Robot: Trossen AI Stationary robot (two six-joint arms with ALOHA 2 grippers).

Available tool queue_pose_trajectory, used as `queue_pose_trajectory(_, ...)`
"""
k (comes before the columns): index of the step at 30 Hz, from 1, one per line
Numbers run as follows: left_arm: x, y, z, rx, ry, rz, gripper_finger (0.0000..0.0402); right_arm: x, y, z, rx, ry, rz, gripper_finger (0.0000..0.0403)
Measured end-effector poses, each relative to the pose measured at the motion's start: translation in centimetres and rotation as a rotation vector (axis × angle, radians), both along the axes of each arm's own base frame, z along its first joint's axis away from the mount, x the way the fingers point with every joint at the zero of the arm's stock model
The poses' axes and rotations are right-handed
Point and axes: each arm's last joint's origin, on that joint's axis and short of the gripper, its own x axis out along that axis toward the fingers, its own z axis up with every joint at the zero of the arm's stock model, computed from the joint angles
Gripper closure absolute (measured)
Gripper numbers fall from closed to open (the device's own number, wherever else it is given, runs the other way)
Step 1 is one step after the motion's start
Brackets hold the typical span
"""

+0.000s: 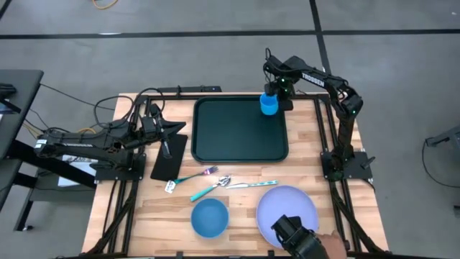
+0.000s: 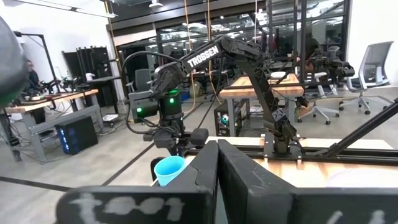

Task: Set up tray
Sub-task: Put the blue mug on the black serving tray

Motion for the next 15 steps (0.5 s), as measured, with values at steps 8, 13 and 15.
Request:
queue_pose_trajectory(8,0.00,0.00,0.00,0.000,0.000,0.000,0.0401,-0.31,0.06,-0.76,0.018,0.014,-0.012,0.0361)
queue_pose_trajectory(13,0.00,0.00,0.00,0.000,0.000,0.000,0.0401,-0.28,0.03,-0.77,0.014,0.011,-0.018,0.0361)
queue_pose_trajectory(15,0.00,0.00,0.00,0.000,0.000,0.000,0.0401,-0.28,0.03,-0.77,0.015,0.011,-0.019,0.0361)
